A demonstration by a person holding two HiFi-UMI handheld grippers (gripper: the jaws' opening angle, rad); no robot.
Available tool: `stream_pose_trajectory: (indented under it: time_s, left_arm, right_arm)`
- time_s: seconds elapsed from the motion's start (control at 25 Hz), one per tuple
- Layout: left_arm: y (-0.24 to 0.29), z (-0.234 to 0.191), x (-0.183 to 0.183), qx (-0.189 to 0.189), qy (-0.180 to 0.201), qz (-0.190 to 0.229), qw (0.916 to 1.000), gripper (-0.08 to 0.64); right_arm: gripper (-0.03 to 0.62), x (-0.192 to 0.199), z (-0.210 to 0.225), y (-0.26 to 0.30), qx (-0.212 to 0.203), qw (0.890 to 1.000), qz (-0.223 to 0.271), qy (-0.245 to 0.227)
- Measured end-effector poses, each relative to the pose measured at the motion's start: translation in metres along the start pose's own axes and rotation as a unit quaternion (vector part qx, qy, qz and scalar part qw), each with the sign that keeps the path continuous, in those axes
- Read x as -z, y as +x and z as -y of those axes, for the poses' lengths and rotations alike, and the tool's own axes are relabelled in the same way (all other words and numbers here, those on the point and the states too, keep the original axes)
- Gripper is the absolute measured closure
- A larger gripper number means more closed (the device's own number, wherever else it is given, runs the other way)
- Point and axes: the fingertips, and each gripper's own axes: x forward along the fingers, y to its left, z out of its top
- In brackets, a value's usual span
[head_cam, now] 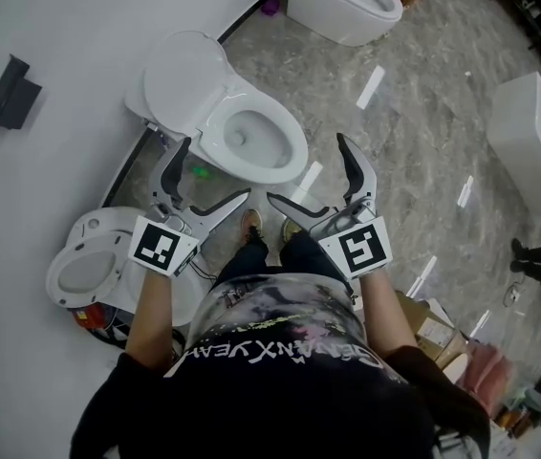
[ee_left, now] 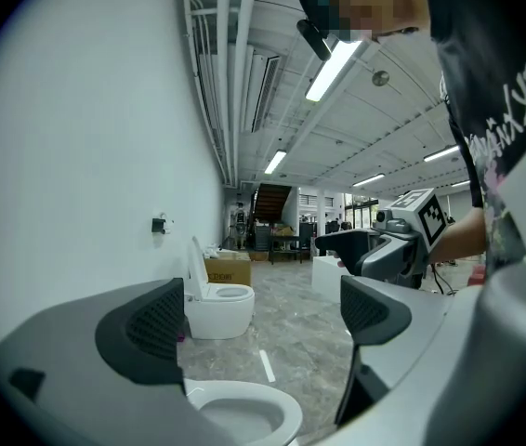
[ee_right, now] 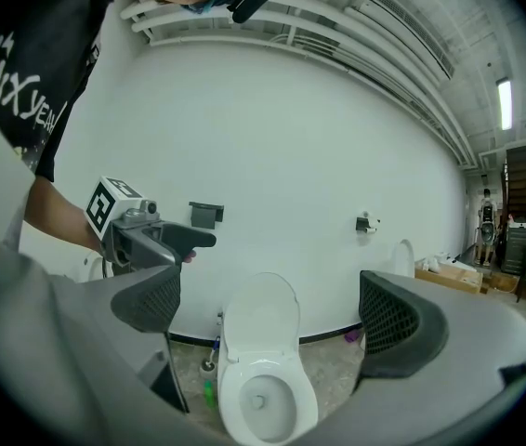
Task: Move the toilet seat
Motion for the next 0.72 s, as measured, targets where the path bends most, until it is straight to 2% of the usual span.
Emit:
stream_pose_trajectory:
  time_s: [0.4,0.72]
  left_arm:
    - [0.035,0.008,-0.005,-0.033,-0.001,-0.017,0.9993,0.051]
    - [0.051,0.005,0.006,-0.051,-0.006,-0.037,0.9980,0.051]
  right_arm:
    - [0.009,0.005,0.036,0.000,-0.041,0.999,0.004,-0.004]
    - [0.009,0.019,0.061,0.007,-0.053,0.999,-0.003,0.000]
